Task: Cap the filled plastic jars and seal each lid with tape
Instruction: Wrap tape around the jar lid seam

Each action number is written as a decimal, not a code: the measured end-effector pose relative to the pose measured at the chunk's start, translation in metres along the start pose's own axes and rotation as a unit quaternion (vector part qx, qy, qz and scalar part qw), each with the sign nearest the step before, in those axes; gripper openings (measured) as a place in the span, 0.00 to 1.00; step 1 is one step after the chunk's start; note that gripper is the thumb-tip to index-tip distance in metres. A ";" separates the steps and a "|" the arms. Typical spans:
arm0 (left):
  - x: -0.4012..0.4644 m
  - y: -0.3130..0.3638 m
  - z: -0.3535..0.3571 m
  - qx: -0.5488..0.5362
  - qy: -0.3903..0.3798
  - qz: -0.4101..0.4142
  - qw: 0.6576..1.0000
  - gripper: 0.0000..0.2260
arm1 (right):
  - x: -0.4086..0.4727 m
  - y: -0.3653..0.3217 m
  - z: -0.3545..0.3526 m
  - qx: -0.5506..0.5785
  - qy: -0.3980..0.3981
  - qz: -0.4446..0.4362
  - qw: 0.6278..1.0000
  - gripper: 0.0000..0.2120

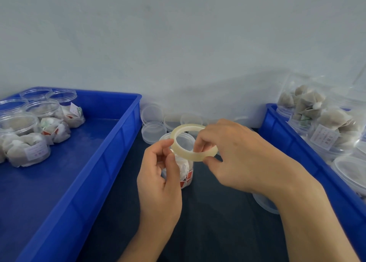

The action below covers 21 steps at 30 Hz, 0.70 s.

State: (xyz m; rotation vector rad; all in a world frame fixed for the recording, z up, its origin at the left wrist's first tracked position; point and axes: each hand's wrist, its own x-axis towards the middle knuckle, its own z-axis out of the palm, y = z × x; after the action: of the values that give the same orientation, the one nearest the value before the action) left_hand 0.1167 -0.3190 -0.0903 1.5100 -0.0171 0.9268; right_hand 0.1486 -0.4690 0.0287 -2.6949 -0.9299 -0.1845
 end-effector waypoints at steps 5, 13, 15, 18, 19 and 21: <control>0.001 -0.002 -0.004 0.012 0.013 0.007 1.000 0.11 | 0.001 0.006 0.001 -0.037 0.024 0.031 0.999 0.03; 0.004 0.000 -0.006 0.036 -0.006 -0.024 0.999 0.10 | -0.004 0.011 -0.005 0.028 0.008 -0.004 1.000 0.06; 0.005 0.000 -0.006 0.037 0.008 -0.012 0.999 0.07 | -0.003 0.010 -0.004 0.026 0.005 -0.012 1.000 0.07; 0.007 -0.001 -0.008 0.039 0.021 -0.012 0.999 0.04 | -0.004 0.010 -0.003 0.024 0.005 -0.017 1.000 0.07; 0.007 -0.001 -0.008 0.038 0.020 -0.016 0.999 0.03 | -0.004 0.011 -0.003 0.022 0.006 -0.018 1.000 0.07; 0.007 -0.003 -0.008 0.043 0.014 -0.021 0.999 0.01 | -0.004 0.012 -0.003 0.017 0.005 -0.018 1.000 0.07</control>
State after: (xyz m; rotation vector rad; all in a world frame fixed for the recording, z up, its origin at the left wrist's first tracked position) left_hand 0.1192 -0.3081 -0.0897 1.5711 0.0761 0.9239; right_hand 0.1525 -0.4809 0.0278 -2.6446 -0.9714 -0.1867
